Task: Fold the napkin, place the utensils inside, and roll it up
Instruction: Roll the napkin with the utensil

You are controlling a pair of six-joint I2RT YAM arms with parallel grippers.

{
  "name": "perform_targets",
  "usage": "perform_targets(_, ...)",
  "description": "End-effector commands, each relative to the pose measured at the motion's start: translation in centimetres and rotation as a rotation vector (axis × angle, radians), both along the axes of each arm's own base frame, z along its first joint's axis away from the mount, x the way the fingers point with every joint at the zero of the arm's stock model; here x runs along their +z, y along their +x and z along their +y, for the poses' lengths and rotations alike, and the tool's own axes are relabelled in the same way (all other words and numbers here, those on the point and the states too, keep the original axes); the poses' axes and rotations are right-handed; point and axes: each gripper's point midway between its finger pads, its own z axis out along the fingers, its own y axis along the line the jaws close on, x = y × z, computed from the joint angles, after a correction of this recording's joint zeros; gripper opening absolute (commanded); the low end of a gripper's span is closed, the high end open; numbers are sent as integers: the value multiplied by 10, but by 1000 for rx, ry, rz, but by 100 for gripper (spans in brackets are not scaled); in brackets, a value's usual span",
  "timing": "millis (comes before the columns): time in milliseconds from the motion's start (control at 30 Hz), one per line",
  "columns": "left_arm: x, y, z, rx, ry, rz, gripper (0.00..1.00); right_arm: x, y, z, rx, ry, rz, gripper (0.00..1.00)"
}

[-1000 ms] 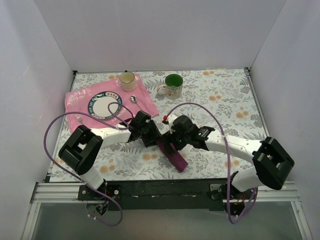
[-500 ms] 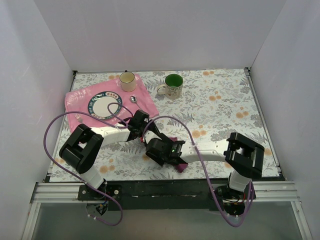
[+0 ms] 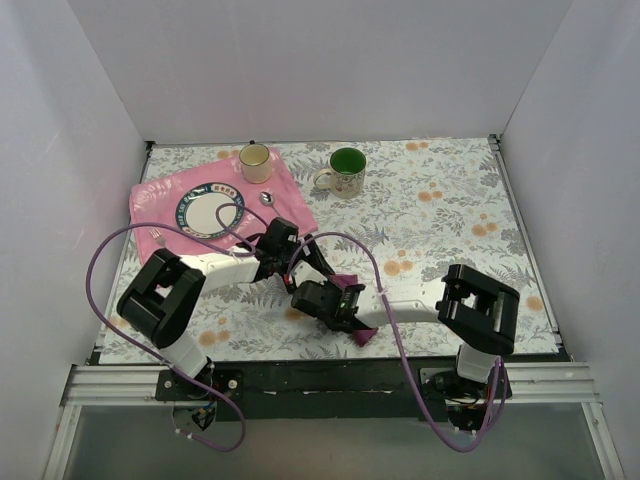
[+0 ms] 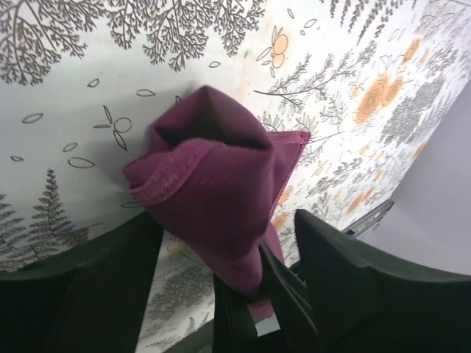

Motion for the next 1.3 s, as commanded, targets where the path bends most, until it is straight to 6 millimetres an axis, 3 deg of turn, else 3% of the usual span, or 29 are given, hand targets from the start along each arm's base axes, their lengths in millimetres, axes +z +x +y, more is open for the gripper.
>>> perform_targets(0, -22, -18, 31, -6, 128, 38, 78, -1, -6, 4, 2, 114, 85, 35)
perform_targets(200, -2, -16, 41, 32, 95, -31, 87, 0, -10, 10, 7, 321, 259, 35)
perform_targets(233, 0, -15, 41, 43, 89, -35, 87, 1, -2, 7, -17, 363, 282, 35)
perform_targets(267, 3, -14, 40, 44, 81, -43, 88, -5, -7, 1, -29, 391, 326, 35)
perform_targets(300, 4, -15, 37, 35, 63, -40, 88, 2, -13, 9, 6, 467, 384, 35)
perform_targets(333, 5, -16, 35, 33, 47, -34, 88, 5, -4, 8, -3, 522, 395, 35)
perform_targets(467, 9, -12, 22, 11, 18, -55, 90, 6, -10, 11, 29, 637, 525, 34)
perform_targets(600, 8, -12, 9, -2, 31, -50, 92, 4, -12, 9, 37, 760, 649, 34)
perform_targets(767, -9, -11, 1, 13, 82, 17, 91, 2, -14, 11, 43, 904, 777, 34)
perform_targets(933, -30, -15, 10, 73, 220, 62, 85, 7, -19, 10, 75, 1036, 899, 40)
perform_targets(1000, -38, -14, 15, 88, 258, 62, 77, 5, -18, 11, 74, 1061, 926, 41)
perform_targets(1267, -58, -25, 27, 62, 315, 86, 61, -6, -3, 4, 15, 965, 880, 41)
